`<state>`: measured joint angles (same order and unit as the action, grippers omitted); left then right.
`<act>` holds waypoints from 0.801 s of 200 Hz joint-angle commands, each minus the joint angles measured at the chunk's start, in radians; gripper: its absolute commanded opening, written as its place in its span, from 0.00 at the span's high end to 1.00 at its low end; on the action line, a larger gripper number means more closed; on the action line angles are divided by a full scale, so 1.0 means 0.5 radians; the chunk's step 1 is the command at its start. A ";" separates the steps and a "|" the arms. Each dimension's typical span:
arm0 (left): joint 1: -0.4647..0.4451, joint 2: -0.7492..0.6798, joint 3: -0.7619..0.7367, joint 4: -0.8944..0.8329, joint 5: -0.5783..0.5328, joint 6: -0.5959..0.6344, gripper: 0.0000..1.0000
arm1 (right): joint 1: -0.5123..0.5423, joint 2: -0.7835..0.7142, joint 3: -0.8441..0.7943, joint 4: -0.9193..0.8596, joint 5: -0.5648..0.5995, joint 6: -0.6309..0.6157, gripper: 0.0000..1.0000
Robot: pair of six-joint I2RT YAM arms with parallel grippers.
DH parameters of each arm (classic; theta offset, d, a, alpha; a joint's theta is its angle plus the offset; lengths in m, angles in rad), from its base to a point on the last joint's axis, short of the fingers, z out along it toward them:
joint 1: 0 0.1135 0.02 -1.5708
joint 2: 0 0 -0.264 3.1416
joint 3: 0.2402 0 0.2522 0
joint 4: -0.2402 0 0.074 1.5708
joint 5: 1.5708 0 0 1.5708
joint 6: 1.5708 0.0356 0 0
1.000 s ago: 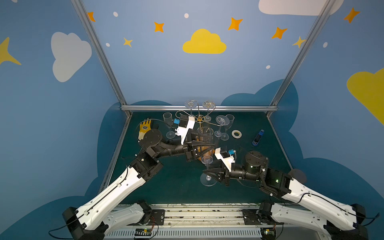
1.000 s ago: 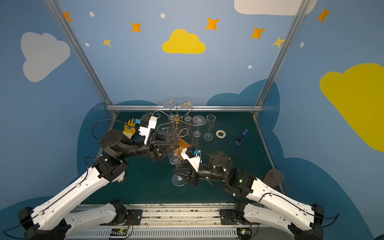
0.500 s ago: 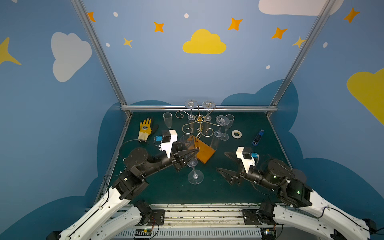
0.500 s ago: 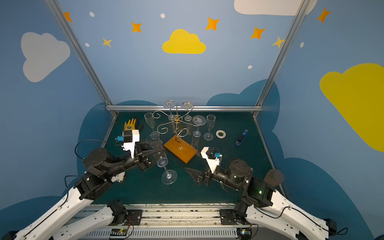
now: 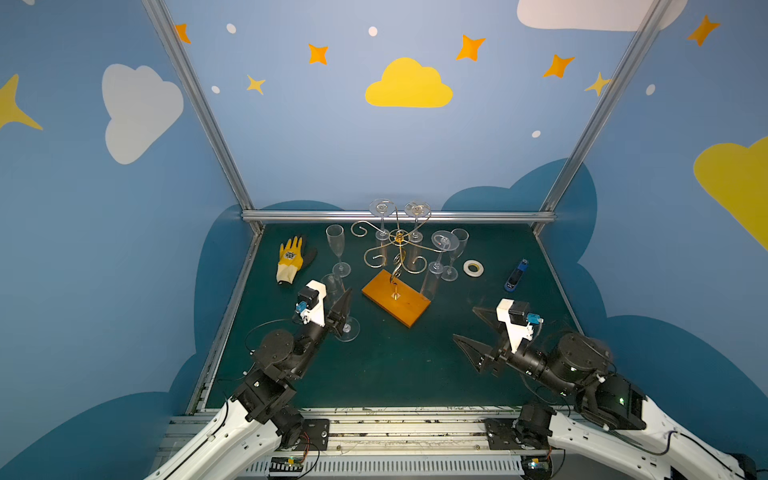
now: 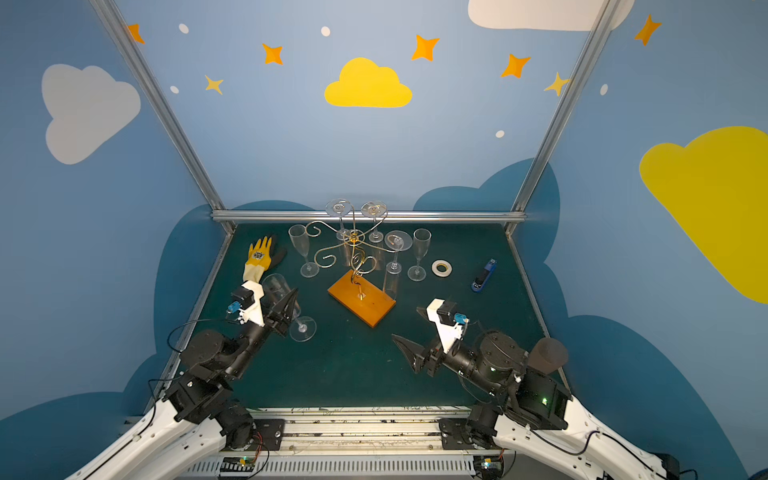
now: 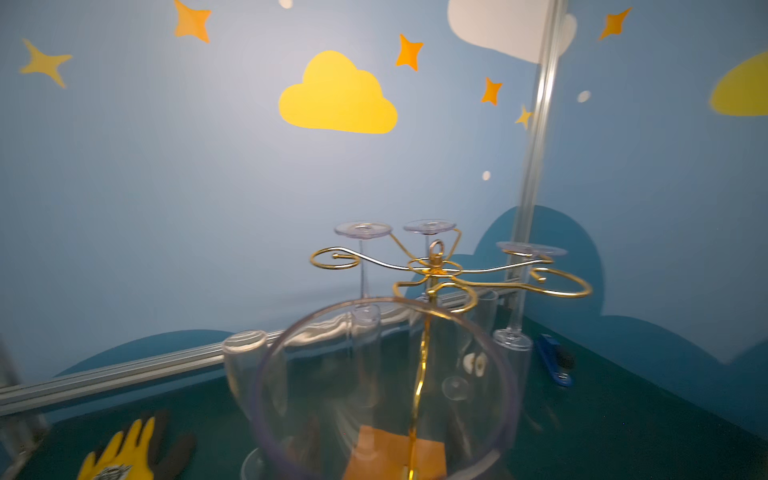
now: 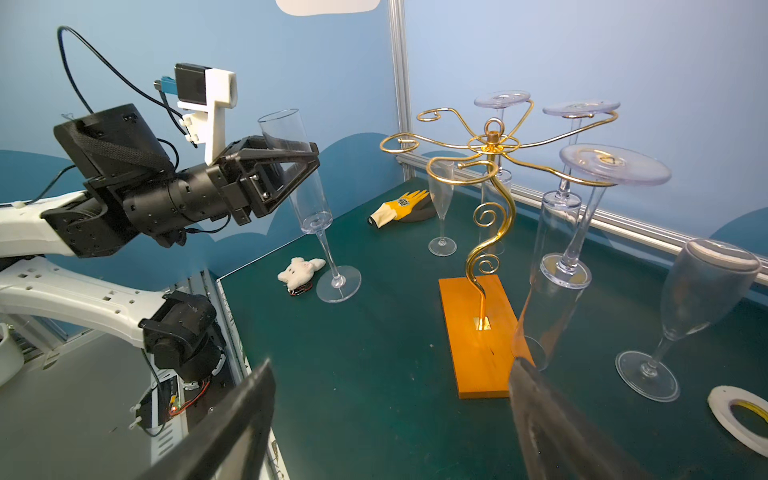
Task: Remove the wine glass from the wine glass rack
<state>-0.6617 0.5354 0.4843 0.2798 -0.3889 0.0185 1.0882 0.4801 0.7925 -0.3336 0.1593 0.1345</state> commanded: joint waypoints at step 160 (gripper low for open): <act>0.771 1.516 0.182 1.340 0.366 -0.187 0.61 | -0.014 0.092 0.007 0.126 0.525 -0.206 0.12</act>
<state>-0.2813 1.2404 0.5156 0.7990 -0.2382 -0.0822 1.0866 0.5087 0.7925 -0.3099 0.3637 0.0685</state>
